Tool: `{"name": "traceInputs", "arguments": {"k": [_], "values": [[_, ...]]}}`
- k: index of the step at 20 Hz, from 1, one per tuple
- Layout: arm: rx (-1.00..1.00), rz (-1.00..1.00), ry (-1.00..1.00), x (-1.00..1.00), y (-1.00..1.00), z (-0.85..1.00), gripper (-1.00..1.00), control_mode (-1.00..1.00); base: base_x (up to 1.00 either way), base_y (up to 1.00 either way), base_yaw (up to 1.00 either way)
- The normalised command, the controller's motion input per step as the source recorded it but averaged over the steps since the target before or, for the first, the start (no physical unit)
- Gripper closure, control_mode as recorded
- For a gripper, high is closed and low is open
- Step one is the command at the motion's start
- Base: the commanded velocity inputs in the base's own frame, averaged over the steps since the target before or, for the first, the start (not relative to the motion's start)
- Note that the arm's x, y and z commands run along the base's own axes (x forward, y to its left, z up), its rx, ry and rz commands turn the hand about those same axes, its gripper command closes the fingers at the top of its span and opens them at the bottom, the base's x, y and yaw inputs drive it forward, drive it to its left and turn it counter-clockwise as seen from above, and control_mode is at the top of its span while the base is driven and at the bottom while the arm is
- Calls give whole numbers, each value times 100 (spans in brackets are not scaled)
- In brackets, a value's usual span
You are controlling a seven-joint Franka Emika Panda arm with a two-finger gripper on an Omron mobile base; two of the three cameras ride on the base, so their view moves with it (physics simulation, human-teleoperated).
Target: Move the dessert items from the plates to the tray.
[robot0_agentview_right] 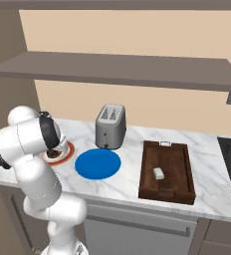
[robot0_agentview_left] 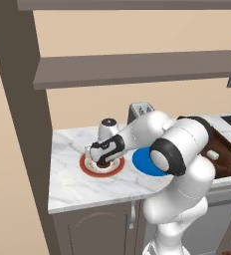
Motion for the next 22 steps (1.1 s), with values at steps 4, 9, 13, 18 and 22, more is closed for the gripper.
{"name": "traceInputs", "arguments": {"k": [4, 9, 13, 18, 22], "values": [[0, 0, -8, 10, 1, -18, -100, -100, 0, 0, 0], [0, 0, 0, 0, 0, 0, 100, -100, 0, 0, 0], [2, -6, -5, -3, -4, 45, 100, -100, 0, 0, 0], [0, -9, 0, -61, -25, 73, 100, -100, 0, 0, 0], [0, -10, 11, -99, -53, 80, 100, -100, 0, 0, 0]]}}
